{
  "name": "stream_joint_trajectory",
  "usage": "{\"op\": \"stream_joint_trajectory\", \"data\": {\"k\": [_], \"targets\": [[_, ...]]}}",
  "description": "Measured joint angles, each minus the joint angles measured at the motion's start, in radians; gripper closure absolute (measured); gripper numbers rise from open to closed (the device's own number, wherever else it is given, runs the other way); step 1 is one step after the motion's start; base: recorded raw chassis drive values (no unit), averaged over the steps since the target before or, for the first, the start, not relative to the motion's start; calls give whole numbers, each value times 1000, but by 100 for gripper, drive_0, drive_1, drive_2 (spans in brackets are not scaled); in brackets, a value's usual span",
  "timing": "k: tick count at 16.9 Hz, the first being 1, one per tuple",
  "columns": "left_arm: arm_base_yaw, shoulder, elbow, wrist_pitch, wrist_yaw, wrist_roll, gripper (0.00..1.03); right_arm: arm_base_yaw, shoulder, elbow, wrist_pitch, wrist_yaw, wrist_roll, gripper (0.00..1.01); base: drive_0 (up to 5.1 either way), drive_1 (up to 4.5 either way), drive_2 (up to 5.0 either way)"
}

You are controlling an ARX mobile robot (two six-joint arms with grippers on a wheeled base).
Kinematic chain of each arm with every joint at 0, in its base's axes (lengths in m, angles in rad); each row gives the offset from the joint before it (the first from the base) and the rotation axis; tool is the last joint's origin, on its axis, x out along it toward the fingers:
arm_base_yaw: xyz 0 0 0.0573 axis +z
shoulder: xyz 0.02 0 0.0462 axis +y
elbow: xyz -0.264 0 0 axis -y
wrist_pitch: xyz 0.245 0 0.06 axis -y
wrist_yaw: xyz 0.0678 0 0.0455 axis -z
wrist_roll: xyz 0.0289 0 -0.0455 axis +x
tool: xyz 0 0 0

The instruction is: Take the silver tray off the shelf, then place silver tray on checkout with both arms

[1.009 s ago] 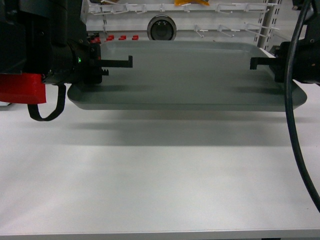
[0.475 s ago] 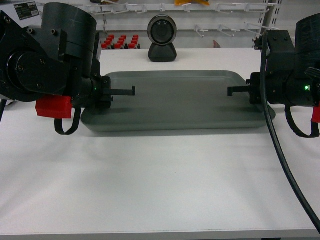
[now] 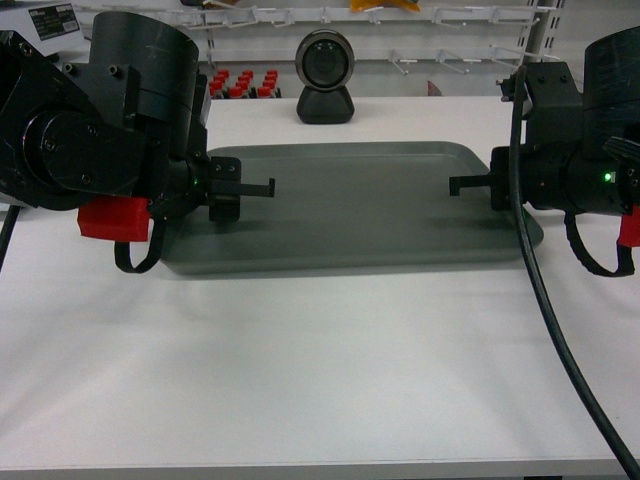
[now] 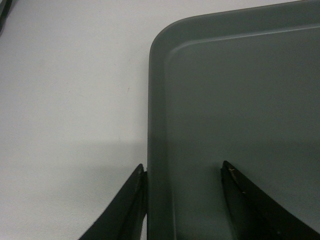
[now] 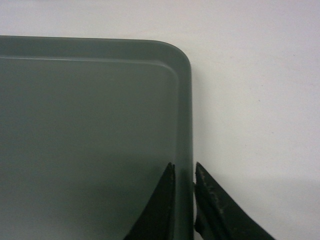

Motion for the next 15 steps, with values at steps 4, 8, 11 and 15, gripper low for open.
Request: {"op": "stream_joint_trajectory", "data": {"k": [4,8,11,15], "targets": [[-3,0,0,23,13,0,23,1,0,0,3,-16,-20,52,0,0,0],[-3,-16,-20,113,30,-2,6,-1,-2,-1,-4,-20,-1,18,0,0,0],[-4,-75,-39,182,42,-2,5,-2,-42,-16,10,-21,62,2,0,0,0],[2,-220,-90,258,51,-31,5,-14,-200,-72,76,-14,146,3,0,0,0]]}}
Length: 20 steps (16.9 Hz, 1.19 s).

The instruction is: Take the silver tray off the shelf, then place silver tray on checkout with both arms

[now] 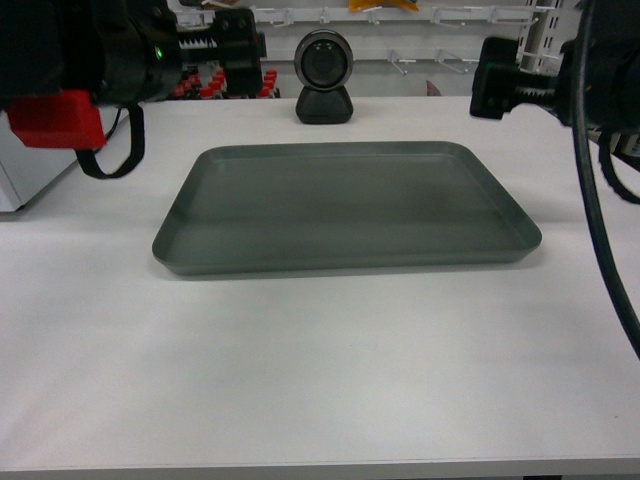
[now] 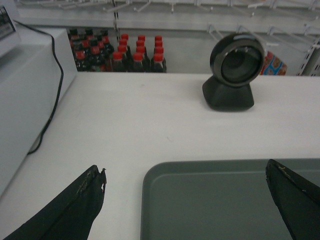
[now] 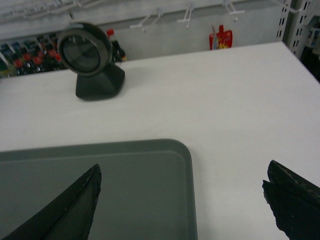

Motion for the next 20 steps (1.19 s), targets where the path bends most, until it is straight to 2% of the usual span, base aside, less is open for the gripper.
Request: {"op": "stream_joint_trajectory", "data": {"k": [2,6,9,10,11,12,13,14,15,18,19,20], "targets": [[11,-93,-45,2,1,-23,5,0,-103,-79,41,9,28,3,0,0,0],[35,-295,-148,-13,7,-24,5,2,-297,-226,87,31,61,3,0,0,0],[44,-396,-224,-10,2,-20,5,14,-425,-312,107,60,67,3,0,0,0],[44,-425,-258,-15,-4,-4,5,16,-455,-351,107,71,67,3,0,0,0],[44,-440,-280,-19,-11,3,5,23,-481,-385,101,116,44,7,0,0,0],[65,-472,-333,24,63,40,15,19,-546,-468,122,164,-40,20,0,0,0],[92,-525,-418,60,122,62,26,5,-620,-552,131,161,-92,31,0,0,0],[130,-591,-520,89,158,76,38,-16,-700,-629,137,160,-126,44,0,0,0],[154,-640,-598,122,169,82,51,-28,-760,-696,162,155,-143,57,0,0,0],[175,-739,-763,159,211,83,84,-48,-852,-847,184,113,-160,90,0,0,0],[184,-768,-799,166,218,84,93,-60,-880,-880,186,112,-161,99,0,0,0],[195,-812,-840,170,226,86,101,-71,-925,-918,187,107,-165,99,0,0,0]]}}
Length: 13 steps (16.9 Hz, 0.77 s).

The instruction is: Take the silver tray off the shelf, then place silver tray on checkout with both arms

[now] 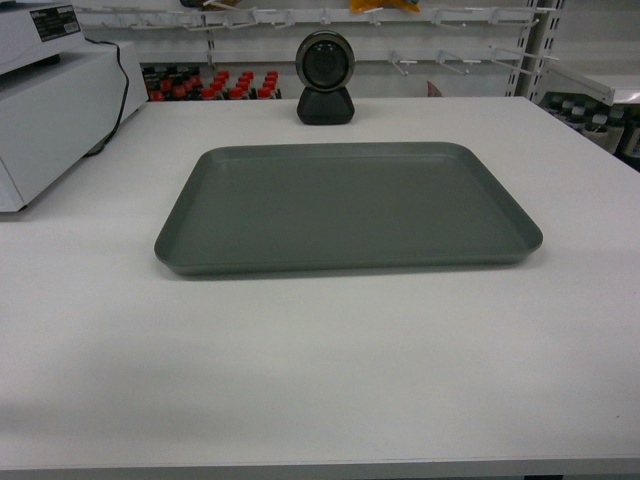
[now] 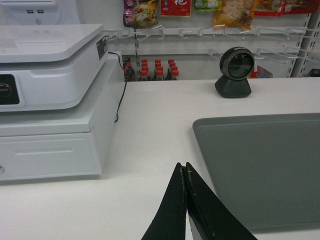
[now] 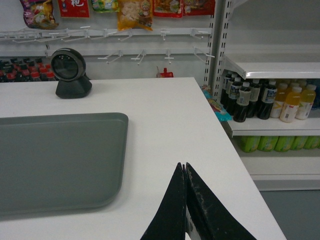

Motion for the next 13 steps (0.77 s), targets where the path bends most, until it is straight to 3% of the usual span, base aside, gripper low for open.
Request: {"op": "stream_joint_trajectory", "data": {"k": [2,3,4,13], "targets": [[17,-68,-66,-4,18,0,101,-54,-72,-56,-10,-70,-1,99,0,0,0],[55,-98,-92,-11,68,1,101,-68,-98,-78,-18,-69,0,99,0,0,0],[76,-118,-109,-18,74,1,101,-71,-121,-95,-27,-69,0,99,0,0,0],[80,-381,-233,-154,81,1,101,-71,-385,-207,-179,-71,-1,99,0,0,0]]}}
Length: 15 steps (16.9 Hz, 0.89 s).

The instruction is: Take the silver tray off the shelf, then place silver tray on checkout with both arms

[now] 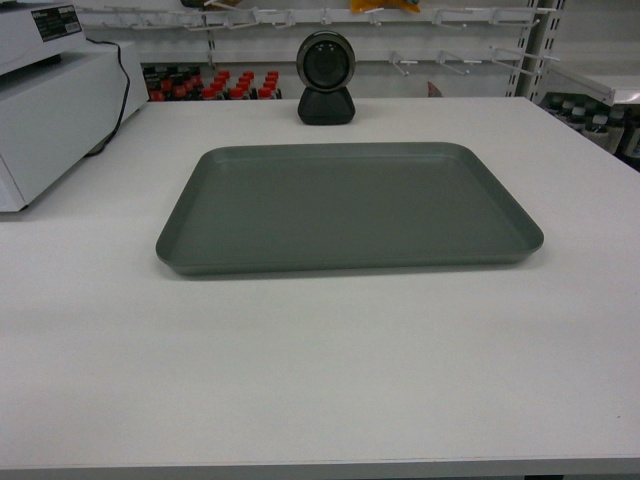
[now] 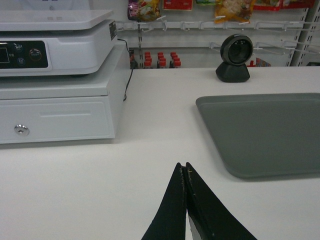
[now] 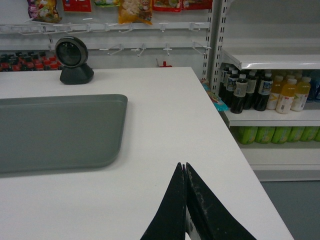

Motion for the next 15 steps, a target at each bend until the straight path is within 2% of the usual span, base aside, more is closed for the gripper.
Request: {"op": "stream_joint_trajectory", "data": {"k": [1,2,3,10,15], "targets": [[0,-28,-10,-21,0,0,101,0,-25,-10,-5,0,0,99,0,0,0],[0,-57,-17,-42,0,0,101,0,-23,-35,48,0,0,99,0,0,0],[0,-61,-46,16,1,0,101,0,-47,-46,-9,0,0,99,0,0,0],[0,-280,-61,-207,2,0,101,0,-280,-47,-212,0,0,99,0,0,0],[0,-404,-61,-325,2,0,101,0,-398,-47,-326,0,0,99,0,0,0]]}}
